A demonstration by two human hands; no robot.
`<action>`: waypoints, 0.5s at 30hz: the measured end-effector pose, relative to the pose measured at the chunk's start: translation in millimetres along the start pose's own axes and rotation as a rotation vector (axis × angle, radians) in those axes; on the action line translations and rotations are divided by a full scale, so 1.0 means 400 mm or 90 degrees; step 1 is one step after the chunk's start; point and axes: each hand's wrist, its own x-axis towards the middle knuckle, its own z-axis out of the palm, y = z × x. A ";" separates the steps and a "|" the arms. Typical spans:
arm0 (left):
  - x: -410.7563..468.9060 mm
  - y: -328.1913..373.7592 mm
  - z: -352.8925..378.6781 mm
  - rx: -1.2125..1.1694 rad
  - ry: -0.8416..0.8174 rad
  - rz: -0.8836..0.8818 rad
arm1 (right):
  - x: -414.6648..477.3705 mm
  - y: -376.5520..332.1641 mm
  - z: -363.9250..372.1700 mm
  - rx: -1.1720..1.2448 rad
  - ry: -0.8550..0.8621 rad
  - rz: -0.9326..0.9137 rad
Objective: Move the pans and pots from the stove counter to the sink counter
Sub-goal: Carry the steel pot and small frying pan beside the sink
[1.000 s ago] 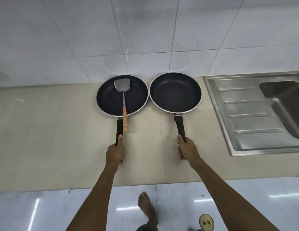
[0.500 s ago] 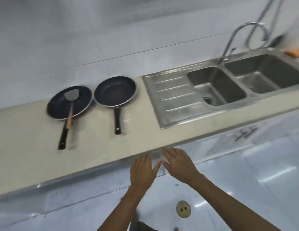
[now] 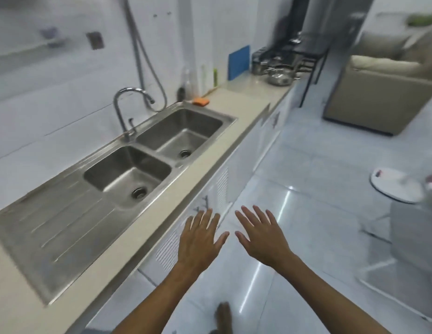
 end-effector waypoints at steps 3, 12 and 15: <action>0.203 0.082 0.042 0.001 -0.025 0.057 | 0.066 0.163 -0.022 -0.007 0.012 0.071; 0.807 0.348 0.113 -0.054 -0.035 0.158 | 0.327 0.643 -0.121 -0.023 0.012 0.205; 0.977 0.418 0.127 -0.061 -0.045 0.173 | 0.401 0.780 -0.148 -0.013 0.004 0.238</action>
